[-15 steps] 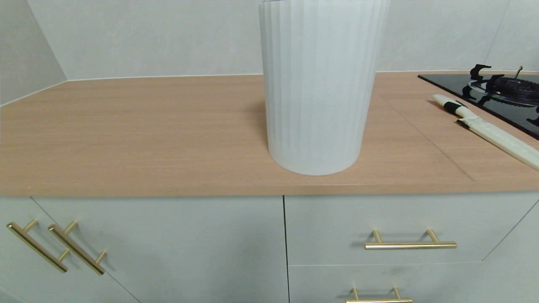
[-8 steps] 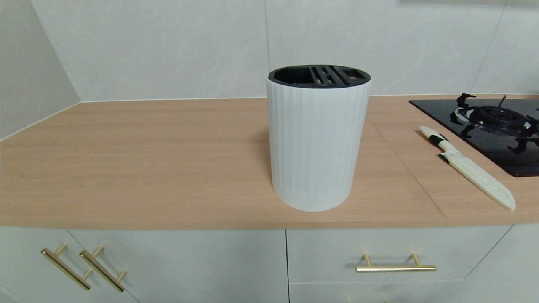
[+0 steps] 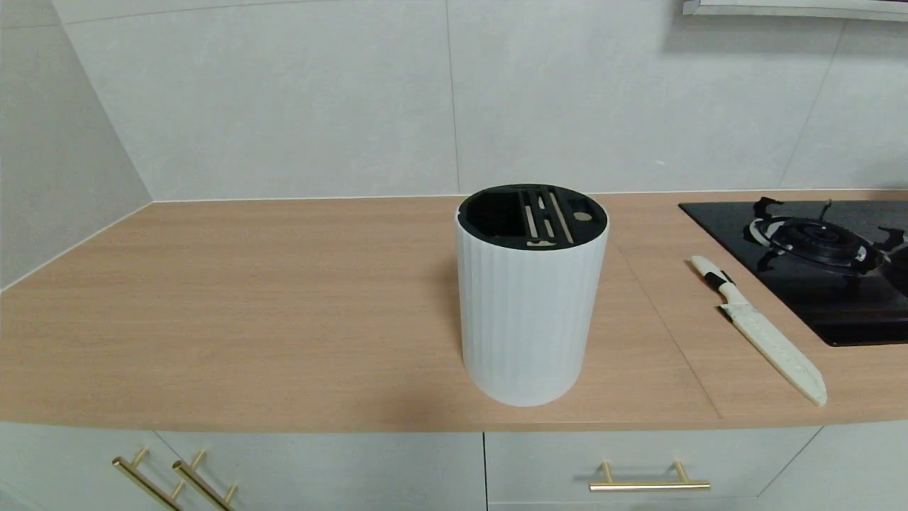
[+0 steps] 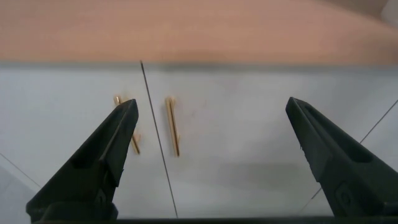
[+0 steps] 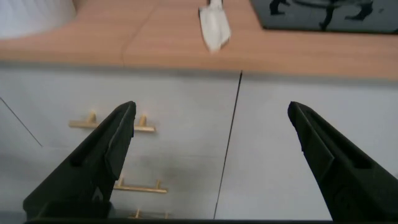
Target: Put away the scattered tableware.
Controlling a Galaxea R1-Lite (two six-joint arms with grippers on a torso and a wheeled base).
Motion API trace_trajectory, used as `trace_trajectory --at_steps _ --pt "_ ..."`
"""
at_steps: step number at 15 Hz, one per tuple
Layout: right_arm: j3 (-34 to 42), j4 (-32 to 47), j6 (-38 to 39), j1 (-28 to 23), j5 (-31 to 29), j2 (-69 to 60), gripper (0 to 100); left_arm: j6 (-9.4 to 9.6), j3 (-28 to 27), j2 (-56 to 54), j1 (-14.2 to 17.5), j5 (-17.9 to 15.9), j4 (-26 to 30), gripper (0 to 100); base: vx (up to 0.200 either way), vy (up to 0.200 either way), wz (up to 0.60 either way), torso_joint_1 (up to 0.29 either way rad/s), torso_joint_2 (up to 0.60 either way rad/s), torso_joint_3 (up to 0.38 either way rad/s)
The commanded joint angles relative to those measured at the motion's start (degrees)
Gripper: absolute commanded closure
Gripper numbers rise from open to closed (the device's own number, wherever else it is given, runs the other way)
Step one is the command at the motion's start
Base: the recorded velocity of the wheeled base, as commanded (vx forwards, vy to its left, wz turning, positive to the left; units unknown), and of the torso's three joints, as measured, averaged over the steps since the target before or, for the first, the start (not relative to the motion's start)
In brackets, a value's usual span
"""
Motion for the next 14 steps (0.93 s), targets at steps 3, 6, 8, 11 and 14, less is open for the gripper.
trace_trajectory --at_steps 3,6,8,11,14 --pt "0.00 -0.04 -0.02 0.00 0.04 0.07 0 -0.02 0.00 0.00 0.00 0.01 0.01 0 0.000 0.000 0.00 0.221 -0.51 -0.282" --pt "0.00 -0.04 -0.02 0.00 0.04 0.07 0 -0.02 0.00 0.00 0.00 0.01 0.01 0 0.000 0.000 0.00 0.240 -0.52 -0.287" --pt "0.00 -0.04 -0.02 0.00 0.04 0.07 0 -0.02 0.00 0.00 0.00 0.01 0.01 0 0.000 0.000 0.00 0.256 -0.54 -0.295" --pt "0.00 -0.04 -0.02 0.00 0.04 0.07 0 -0.02 0.00 0.00 0.00 0.01 0.01 0 0.000 0.000 0.00 0.263 -0.56 -0.303" --pt "0.00 -0.04 -0.02 0.00 0.04 0.07 0 -0.02 0.00 0.00 0.00 0.01 0.01 0 0.000 0.000 0.00 0.292 -0.60 -0.315"
